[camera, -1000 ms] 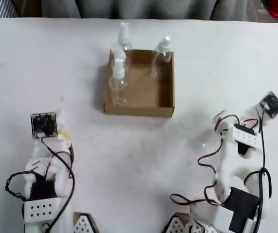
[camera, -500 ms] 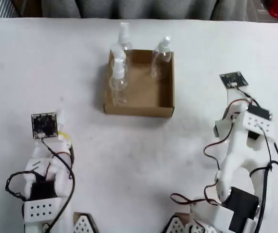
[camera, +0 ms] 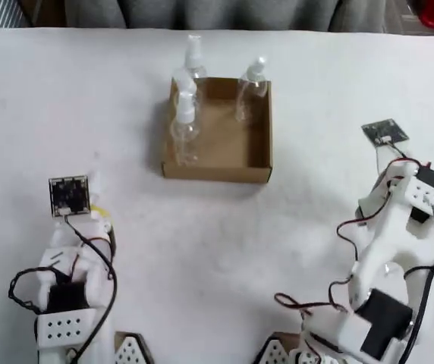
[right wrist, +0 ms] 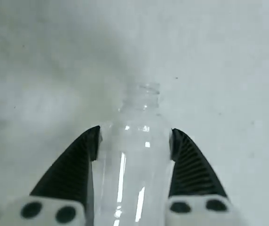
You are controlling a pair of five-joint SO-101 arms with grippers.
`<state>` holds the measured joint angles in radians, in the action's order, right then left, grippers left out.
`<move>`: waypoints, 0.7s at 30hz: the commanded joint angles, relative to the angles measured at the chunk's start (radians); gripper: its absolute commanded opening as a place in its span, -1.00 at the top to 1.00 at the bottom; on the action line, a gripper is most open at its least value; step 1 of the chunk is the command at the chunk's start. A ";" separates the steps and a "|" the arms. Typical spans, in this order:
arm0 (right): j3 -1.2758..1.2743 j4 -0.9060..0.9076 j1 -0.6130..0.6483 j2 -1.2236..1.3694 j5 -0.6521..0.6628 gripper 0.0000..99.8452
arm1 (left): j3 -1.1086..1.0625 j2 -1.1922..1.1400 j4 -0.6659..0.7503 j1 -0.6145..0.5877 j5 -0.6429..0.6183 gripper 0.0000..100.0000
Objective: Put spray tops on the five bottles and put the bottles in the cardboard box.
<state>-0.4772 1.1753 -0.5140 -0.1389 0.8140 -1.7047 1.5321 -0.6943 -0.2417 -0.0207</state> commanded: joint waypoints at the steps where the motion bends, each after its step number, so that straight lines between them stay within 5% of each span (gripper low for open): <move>1: 0.032 -0.021 -0.005 0.039 0.008 0.75 | 0.005 0.012 -0.008 0.008 0.011 0.96; 6: 0.101 -0.021 -0.005 0.163 0.008 0.50 | 0.005 0.012 -0.008 0.008 0.011 0.96; 13: 0.264 0.067 0.010 0.268 0.017 0.49 | 0.005 0.012 -0.008 0.008 0.063 0.96; 21: 0.434 0.300 -0.064 0.268 0.176 0.50 | 0.005 0.012 -0.008 0.008 0.064 0.96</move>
<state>-0.1320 1.3978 -0.5324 0.1404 0.9383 -1.7047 1.5321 -0.6943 -0.2417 0.0330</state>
